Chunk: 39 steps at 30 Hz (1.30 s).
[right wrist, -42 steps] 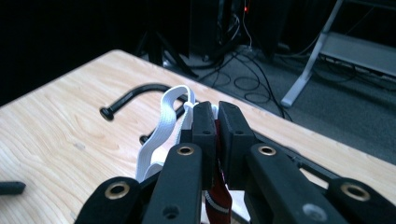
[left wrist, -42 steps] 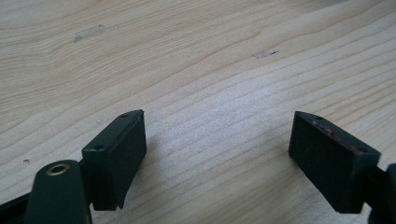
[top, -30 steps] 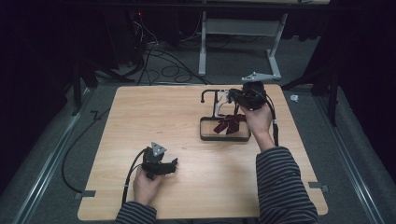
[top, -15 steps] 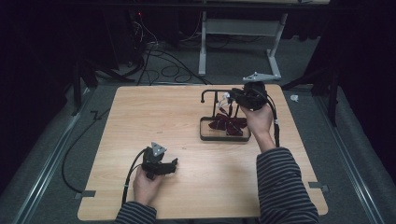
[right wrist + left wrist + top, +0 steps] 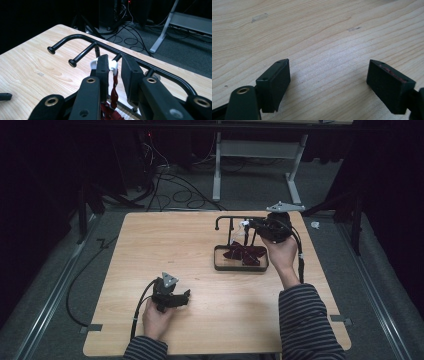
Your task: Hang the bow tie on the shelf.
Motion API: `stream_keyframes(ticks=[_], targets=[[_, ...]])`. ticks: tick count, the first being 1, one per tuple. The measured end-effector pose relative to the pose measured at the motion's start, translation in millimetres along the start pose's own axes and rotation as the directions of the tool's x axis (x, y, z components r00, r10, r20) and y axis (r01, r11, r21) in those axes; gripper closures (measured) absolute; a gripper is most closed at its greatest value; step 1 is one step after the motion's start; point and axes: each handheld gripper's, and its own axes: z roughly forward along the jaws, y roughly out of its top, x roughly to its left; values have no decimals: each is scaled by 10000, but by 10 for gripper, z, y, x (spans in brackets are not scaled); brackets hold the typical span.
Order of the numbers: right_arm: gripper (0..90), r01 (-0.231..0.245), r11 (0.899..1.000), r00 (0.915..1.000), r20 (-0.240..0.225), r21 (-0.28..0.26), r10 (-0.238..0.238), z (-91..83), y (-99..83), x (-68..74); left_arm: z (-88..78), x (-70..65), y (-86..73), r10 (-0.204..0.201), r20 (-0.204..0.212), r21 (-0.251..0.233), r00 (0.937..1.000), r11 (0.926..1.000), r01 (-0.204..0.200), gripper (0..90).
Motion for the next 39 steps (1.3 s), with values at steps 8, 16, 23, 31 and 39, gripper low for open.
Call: stream_keyframes(ticks=[8, 16, 23, 31, 39], targets=[[775, -116, 9999, 9999, 104, -82, 116, -113, -73, -55, 0, 0, 0, 3, 0, -1, 10000, 10000, -3, 195], [757, -166, 9994, 9998, 126, -309, 170, -229, -122, -71, 0, 0, 0, 1, -2, -1, 10000, 10000, -1, 195], [736, -286, 9988, 9996, 77, -402, 289, -321, -187, -110, 0, 0, 0, 3, -3, 0, 10000, 10000, -3, 195], [702, -450, 9983, 9990, 65, -383, 453, -401, -260, -141, 0, 0, 0, 5, -2, 2, 10000, 10000, -5, 195], [682, -525, 9976, 9986, 86, -452, 529, -509, -348, -145, 0, 0, 0, 6, -2, 2, 10000, 10000, -6, 195]])
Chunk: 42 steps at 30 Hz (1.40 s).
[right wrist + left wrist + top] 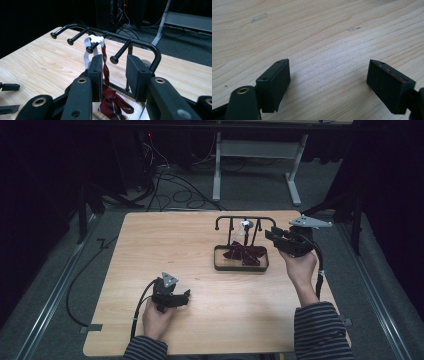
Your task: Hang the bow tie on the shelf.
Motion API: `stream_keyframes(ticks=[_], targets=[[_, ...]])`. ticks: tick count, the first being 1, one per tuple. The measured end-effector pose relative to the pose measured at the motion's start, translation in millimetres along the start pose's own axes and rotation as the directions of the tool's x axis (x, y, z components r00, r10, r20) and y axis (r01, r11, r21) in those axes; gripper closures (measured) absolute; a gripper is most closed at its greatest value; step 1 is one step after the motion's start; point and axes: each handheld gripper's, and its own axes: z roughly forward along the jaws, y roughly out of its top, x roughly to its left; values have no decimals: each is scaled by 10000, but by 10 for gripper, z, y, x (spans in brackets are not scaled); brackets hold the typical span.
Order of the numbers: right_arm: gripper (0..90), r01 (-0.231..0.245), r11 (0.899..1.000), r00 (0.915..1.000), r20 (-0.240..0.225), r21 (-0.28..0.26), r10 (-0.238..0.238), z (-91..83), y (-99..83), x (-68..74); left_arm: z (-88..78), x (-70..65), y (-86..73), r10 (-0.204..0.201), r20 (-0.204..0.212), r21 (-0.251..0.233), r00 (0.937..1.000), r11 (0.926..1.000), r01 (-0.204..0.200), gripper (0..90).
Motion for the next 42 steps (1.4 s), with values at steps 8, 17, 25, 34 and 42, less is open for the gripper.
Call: stream_keyframes(ticks=[8, 17, 25, 34, 42], targets=[[654, -8, 9999, 9998, -221, -137, 5, -84, -119, 35, 0, 0, 0, -4, 0, -4, 10000, 10000, 4, 195], [643, -24, 9999, 9984, -565, -148, 15, -80, -255, 103, 0, 0, 0, -1, 1, -3, 10000, 10000, 1, 195], [643, -170, 9995, 9985, -530, -279, 155, -207, -326, 67, 0, 0, 0, -4, 1, -3, 10000, 10000, 4, 195], [636, -308, 9992, 9980, -563, -237, 294, -298, -441, 49, 0, -1, -1, -1, -3, -1, 10000, 10000, 1, 195], [644, -375, 9992, 9975, -601, -162, 365, -301, -538, 73, -1, -1, -1, -2, -2, -1, 10000, 10000, 2, 195]])
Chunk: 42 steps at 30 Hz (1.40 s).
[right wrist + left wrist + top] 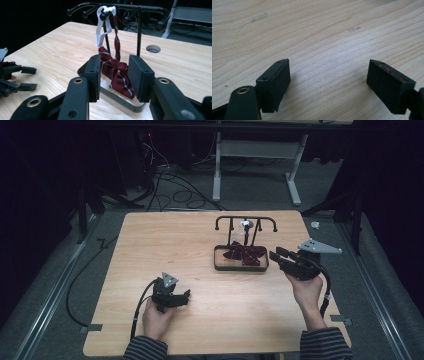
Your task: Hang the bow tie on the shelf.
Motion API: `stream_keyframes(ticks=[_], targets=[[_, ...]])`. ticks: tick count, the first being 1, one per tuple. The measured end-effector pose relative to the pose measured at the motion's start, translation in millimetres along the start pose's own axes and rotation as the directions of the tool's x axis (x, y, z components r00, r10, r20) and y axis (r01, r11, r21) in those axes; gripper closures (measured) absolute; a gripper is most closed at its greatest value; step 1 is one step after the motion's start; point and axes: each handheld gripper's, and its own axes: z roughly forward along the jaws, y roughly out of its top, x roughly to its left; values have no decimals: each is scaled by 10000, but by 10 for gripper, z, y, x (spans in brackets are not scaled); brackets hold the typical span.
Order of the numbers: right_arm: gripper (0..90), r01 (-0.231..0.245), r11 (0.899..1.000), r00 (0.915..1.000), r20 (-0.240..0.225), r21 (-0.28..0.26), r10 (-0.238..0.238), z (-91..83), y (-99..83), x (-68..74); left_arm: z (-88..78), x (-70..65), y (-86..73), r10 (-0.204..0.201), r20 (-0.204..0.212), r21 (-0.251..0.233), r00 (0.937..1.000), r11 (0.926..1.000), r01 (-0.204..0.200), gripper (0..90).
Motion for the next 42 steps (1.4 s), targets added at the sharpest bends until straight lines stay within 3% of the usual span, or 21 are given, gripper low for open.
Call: stream_keyframes(ticks=[42], targets=[[643, -842, 9955, 9957, -361, 434, 857, -9, -544, -28, -1, -3, -1, -3, -21, 3, 10000, 10000, 3, 195]])
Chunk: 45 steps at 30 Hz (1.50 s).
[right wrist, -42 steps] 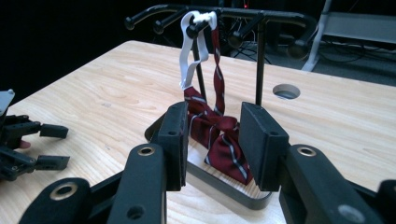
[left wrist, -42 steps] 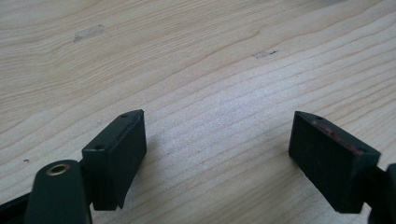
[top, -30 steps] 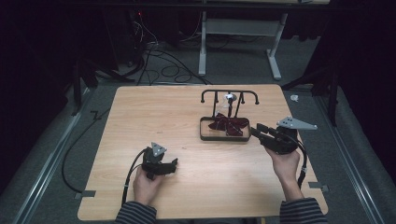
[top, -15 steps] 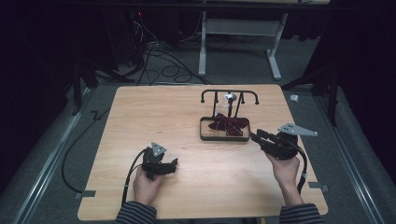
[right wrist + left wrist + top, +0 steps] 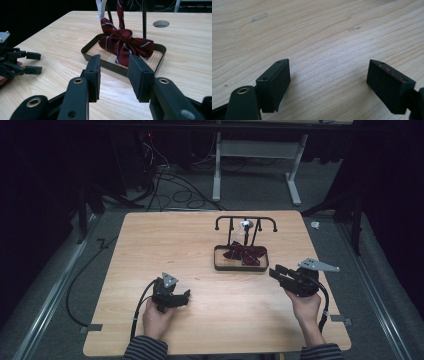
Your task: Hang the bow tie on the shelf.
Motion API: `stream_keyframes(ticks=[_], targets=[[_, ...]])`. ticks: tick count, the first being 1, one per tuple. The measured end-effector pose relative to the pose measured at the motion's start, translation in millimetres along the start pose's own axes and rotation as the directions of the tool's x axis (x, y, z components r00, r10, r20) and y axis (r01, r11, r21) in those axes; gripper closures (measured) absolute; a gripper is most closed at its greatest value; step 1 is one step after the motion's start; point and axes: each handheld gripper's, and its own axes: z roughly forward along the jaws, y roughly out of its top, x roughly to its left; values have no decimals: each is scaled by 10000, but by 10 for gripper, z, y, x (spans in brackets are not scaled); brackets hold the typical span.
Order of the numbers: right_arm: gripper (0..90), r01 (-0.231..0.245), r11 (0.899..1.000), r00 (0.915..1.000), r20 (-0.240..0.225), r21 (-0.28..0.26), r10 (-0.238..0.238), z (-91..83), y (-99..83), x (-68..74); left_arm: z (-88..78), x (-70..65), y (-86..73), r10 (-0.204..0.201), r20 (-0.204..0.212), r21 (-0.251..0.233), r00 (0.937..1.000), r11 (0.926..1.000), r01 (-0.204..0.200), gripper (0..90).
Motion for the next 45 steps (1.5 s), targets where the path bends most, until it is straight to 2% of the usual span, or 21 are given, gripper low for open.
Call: stream_keyframes(ticks=[21, 27, 45], targets=[[638, -533, 9982, 9983, -230, 261, 539, 33, -262, 10, 1, -1, 0, -5, -2, -1, 10000, 10000, 5, 195], [637, -724, 9968, 9968, -312, 344, 735, 78, -381, 13, 0, -1, 0, -2, -2, 0, 10000, 10000, 2, 195], [633, -1016, 9928, 9938, -389, 631, 1042, 188, -590, 34, 1, -1, 1, -6, -8, 1, 10000, 10000, 6, 195]])
